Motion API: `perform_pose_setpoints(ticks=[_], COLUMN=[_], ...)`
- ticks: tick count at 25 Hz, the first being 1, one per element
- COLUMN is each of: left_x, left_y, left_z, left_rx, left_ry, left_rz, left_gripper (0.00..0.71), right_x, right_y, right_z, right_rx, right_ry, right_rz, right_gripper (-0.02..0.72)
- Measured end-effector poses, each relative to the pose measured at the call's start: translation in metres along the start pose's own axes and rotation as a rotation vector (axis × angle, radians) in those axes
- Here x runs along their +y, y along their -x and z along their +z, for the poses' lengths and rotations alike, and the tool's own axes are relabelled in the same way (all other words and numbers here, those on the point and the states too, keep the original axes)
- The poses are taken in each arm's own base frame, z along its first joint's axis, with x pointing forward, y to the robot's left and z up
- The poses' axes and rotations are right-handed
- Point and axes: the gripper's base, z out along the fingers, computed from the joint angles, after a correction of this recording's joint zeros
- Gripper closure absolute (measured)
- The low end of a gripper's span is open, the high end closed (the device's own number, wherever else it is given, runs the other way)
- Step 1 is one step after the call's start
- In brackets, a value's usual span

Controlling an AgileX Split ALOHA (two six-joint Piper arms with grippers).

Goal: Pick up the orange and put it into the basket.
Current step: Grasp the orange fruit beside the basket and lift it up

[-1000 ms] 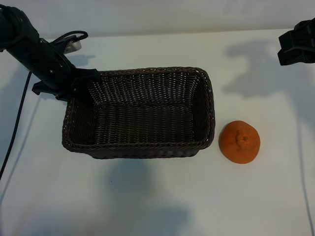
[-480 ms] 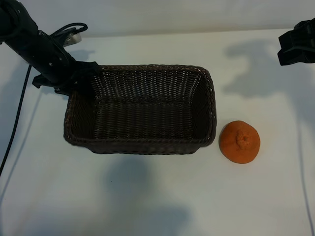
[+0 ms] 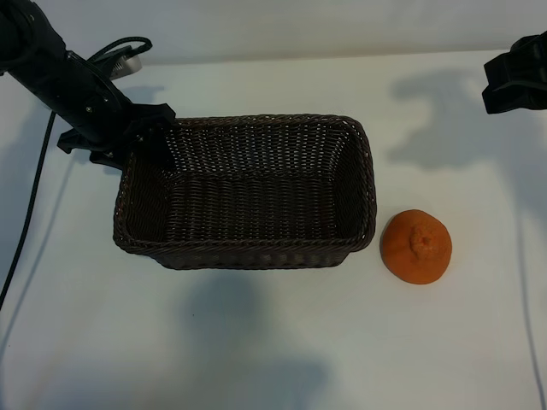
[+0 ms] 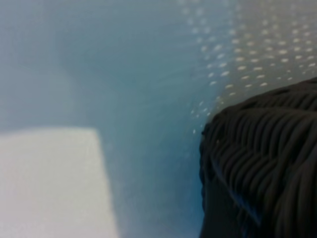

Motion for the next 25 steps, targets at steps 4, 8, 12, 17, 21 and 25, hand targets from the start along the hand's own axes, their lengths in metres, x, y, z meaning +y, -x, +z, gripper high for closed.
perform_pose_setpoints(ticks=[4,8,12,17,21,25], left_x=[-0.0004,-0.0012,-0.0015,-0.0011,0.0011,0.0011], left_y=[-0.0018,-0.0048,-0.0059,-0.0068,-0.0088,-0.0095], left_z=[0.0,-0.0001,-0.0002,-0.0003,-0.0004,-0.002], left_rx=[0.019,0.052,0.065,0.075,0.096,0.098], left_ry=[-0.005,-0.012,-0.015,-0.009,0.015,0.023], left_rz=[-0.013,-0.027,-0.046,-0.059,-0.067,-0.072], left_gripper=[0.212,0.212,0.212,0.212,0.212,0.212], right_x=[0.0,0.0,0.0,0.0,0.0,0.0], right_y=[0.0,0.0,0.0,0.0,0.0,0.0], right_z=[0.0,0.0,0.0,0.0,0.0,0.0], right_rx=[0.0,0.0,0.0,0.0,0.0,0.0], right_ry=[0.0,0.0,0.0,0.0,0.0,0.0], right_rz=[-0.001,-0.001,-0.001,-0.001,-0.001,-0.001], right_gripper=[0.282,0.282,0.282,0.282,0.282,0.282])
